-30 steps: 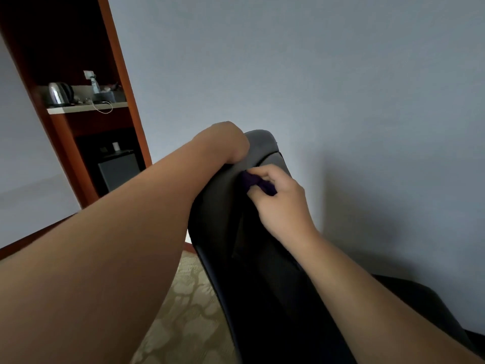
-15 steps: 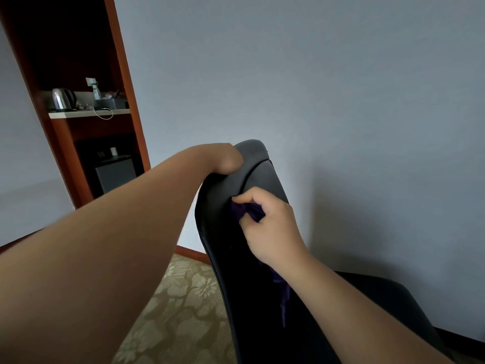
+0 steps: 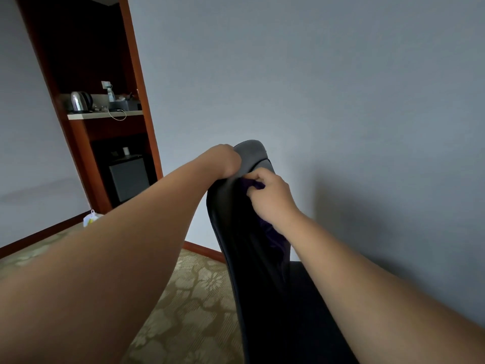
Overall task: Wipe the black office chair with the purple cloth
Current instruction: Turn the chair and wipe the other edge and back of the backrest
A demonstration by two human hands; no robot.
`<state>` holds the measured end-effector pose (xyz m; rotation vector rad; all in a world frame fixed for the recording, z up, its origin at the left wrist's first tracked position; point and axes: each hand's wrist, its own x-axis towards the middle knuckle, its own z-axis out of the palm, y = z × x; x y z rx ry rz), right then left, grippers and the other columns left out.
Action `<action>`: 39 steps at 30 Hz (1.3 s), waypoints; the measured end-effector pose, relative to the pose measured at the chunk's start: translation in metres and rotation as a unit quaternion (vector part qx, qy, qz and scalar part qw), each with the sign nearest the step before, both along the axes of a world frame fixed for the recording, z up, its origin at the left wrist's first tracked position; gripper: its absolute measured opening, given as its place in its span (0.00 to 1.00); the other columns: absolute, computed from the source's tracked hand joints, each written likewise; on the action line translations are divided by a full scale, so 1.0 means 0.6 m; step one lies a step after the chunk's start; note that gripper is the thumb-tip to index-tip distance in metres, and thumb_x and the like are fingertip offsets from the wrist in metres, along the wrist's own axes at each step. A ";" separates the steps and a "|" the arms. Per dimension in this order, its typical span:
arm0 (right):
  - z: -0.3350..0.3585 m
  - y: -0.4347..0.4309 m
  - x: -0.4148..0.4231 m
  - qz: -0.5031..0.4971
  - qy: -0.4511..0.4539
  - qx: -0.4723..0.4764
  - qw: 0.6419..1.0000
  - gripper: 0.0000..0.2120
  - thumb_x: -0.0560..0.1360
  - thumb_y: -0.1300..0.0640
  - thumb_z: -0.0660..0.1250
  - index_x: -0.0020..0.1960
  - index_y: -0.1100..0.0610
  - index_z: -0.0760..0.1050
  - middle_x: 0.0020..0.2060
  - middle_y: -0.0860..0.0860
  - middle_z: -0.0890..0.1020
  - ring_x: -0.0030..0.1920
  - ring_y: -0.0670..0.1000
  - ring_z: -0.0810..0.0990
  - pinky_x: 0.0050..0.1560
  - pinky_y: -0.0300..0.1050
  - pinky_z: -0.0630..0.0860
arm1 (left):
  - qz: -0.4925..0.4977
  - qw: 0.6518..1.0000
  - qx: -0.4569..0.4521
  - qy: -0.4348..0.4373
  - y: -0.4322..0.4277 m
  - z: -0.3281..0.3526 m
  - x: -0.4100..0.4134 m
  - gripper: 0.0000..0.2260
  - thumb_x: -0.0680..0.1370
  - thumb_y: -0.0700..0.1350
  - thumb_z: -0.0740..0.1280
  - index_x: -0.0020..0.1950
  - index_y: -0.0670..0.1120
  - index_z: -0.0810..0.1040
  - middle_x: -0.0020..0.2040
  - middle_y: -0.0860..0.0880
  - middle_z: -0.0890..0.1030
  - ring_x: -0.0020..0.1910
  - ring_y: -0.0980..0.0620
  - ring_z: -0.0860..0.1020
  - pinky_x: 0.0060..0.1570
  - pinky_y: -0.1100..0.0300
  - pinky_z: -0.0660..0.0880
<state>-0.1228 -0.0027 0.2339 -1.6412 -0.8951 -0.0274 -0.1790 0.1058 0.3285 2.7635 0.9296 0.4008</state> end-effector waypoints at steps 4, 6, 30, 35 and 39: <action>-0.020 -0.047 -0.030 0.053 0.012 0.011 0.998 0.17 0.73 0.59 0.69 0.47 0.35 0.80 0.46 0.36 0.84 0.46 0.36 0.81 0.43 0.27 0.73 | 0.013 1.000 0.010 0.004 -0.015 0.002 -0.004 0.17 0.81 0.37 0.53 0.67 0.39 0.73 0.65 0.41 0.75 0.53 0.44 0.73 0.53 0.55 0.69; -0.035 -0.068 -0.054 0.065 0.012 0.029 0.997 0.16 0.72 0.58 0.69 0.49 0.35 0.80 0.47 0.38 0.84 0.47 0.38 0.82 0.46 0.30 0.74 | 0.019 1.000 0.008 -0.002 -0.018 0.001 -0.006 0.18 0.81 0.38 0.52 0.68 0.40 0.73 0.66 0.41 0.75 0.56 0.44 0.74 0.56 0.55 0.70; -0.007 -0.228 -0.230 -0.037 0.151 0.328 0.932 0.08 0.69 0.52 0.69 0.48 0.44 0.81 0.43 0.44 0.85 0.44 0.45 0.83 0.41 0.35 0.75 | 0.043 0.996 -0.007 -0.083 -0.177 -0.010 -0.064 0.08 0.78 0.44 0.56 0.43 0.45 0.73 0.62 0.40 0.75 0.61 0.38 0.73 0.62 0.45 0.70; 0.057 -0.259 -0.237 -0.064 0.058 0.323 0.943 0.12 0.71 0.59 0.70 0.48 0.42 0.82 0.47 0.43 0.83 0.47 0.43 0.82 0.44 0.38 0.78 | -0.007 0.992 -0.067 -0.109 -0.228 -0.016 -0.087 0.07 0.73 0.46 0.59 0.36 0.48 0.68 0.47 0.43 0.78 0.51 0.41 0.74 0.56 0.48 0.72; 0.007 -0.313 -0.240 -0.145 -0.082 0.294 0.941 0.13 0.73 0.60 0.69 0.52 0.47 0.85 0.50 0.45 0.80 0.52 0.44 0.81 0.51 0.33 0.75 | -0.044 0.988 -0.097 -0.113 -0.274 -0.014 -0.090 0.14 0.75 0.50 0.59 0.54 0.47 0.79 0.69 0.41 0.72 0.70 0.39 0.67 0.69 0.38 0.63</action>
